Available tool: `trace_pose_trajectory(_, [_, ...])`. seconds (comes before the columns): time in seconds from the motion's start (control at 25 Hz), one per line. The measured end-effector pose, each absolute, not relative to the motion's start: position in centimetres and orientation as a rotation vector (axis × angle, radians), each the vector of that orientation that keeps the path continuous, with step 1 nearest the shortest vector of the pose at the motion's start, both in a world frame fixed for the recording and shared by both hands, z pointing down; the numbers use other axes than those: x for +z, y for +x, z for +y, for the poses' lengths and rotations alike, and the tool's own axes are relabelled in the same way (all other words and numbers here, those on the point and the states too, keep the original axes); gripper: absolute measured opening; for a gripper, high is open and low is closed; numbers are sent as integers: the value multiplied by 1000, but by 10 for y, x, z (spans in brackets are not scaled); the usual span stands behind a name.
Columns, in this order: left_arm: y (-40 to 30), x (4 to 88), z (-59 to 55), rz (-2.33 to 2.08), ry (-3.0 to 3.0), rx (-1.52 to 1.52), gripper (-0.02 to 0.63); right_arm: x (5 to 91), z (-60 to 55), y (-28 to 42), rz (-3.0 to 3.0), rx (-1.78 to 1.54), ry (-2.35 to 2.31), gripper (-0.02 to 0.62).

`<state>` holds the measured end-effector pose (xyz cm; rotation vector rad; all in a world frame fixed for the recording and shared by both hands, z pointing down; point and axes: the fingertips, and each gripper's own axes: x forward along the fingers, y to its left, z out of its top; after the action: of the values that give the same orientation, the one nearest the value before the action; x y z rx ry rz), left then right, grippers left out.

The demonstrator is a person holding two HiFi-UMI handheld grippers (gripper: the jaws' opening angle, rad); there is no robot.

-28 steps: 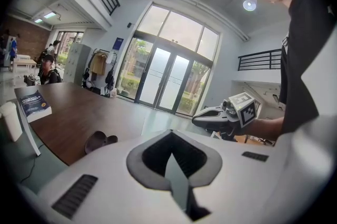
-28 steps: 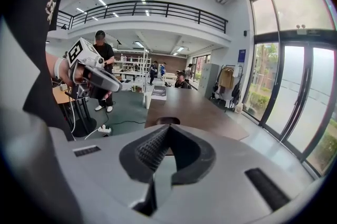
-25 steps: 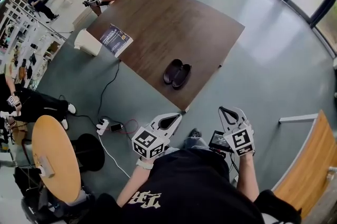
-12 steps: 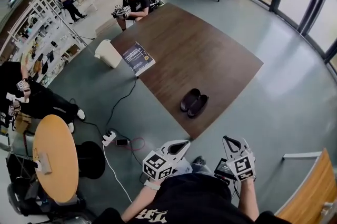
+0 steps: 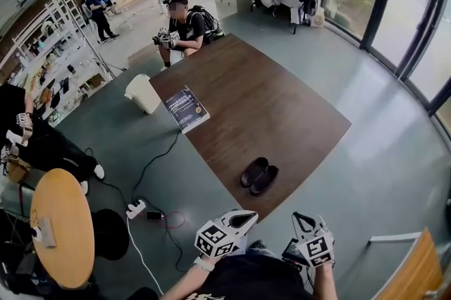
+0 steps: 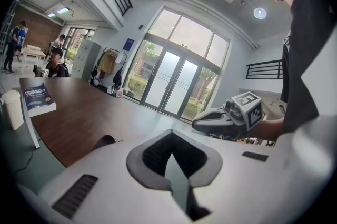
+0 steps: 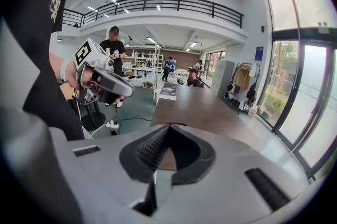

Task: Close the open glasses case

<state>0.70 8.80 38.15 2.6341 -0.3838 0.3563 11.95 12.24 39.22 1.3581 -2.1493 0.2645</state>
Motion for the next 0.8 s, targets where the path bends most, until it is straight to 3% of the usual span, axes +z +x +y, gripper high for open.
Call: trace_pose_trajectory(0.8, [9,416,-67,-193,2614,390,5,378,-14,89,-2169,309,1534,-12])
